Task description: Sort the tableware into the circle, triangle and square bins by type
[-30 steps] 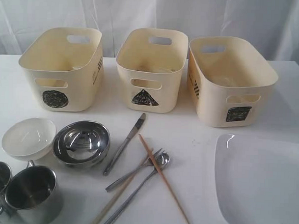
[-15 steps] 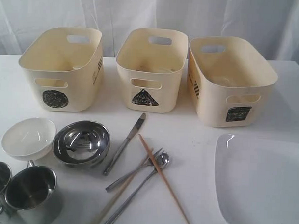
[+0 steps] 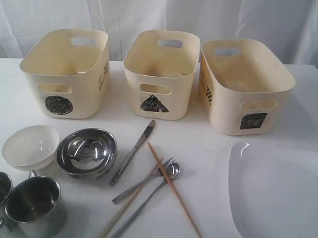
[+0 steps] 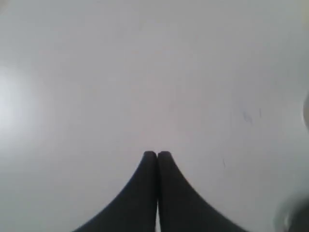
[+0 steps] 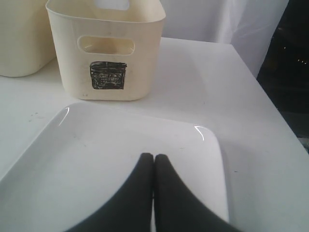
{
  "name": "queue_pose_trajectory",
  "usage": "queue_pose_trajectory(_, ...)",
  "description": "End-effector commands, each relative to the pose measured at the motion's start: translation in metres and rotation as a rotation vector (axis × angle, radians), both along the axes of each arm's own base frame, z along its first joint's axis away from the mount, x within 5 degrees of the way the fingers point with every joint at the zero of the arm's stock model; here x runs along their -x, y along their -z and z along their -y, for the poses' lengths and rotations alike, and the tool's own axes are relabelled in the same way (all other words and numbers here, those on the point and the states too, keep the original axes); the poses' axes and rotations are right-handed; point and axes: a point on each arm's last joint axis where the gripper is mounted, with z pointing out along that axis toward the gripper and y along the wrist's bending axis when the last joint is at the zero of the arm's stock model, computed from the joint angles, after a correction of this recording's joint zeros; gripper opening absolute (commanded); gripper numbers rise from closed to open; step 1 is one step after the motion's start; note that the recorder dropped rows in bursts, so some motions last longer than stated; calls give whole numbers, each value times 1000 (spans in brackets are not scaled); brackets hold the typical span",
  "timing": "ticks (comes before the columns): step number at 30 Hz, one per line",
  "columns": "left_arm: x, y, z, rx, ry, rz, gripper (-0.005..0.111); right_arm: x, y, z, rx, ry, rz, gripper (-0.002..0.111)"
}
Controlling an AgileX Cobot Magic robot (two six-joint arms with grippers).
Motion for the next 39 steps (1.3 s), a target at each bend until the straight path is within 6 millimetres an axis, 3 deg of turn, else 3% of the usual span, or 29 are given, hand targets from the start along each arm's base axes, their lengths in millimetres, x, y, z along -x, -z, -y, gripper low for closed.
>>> queue_pose_trajectory(1, 16, -1, 38, 293, 307, -548, 0, 0, -1, 0, 7, 5, 9, 0)
queue_pose_trajectory(3, 10, -4, 55, 430, 432, -581, 0, 0, -1, 0, 7, 5, 9, 0)
queue_pose_trajectory(5, -1, -4, 58, 471, 424, -526, 0, 0, -1, 0, 7, 5, 9, 0)
queue_pose_trajectory(8, -13, 1, 52, 425, 340, -481, 0, 0, -1, 0, 7, 5, 9, 0)
queue_pose_trajectory(11, -14, 8, 43, 319, 314, -549, 1, 0, -1, 0, 7, 5, 9, 0)
queue_pose_trajectory(14, -17, 19, 39, 250, 359, -582, 18, 0, -1, 0, 7, 5, 9, 0)
queue_pose_trajectory(18, -25, 35, 39, 246, 354, -544, 57, 0, -1, 0, 7, 5, 9, 0)
queue_pose_trajectory(21, -32, 44, 39, 243, 349, -515, 71, 0, -1, 0, 7, 5, 9, 0)
queue_pose_trajectory(35, -37, 95, 37, 205, 347, -555, 69, 0, -1, 0, 7, 5, 9, 0)
queue_pose_trajectory(39, -37, 96, 38, 233, 329, -557, 48, 0, -1, 0, 7, 5, 9, 0)
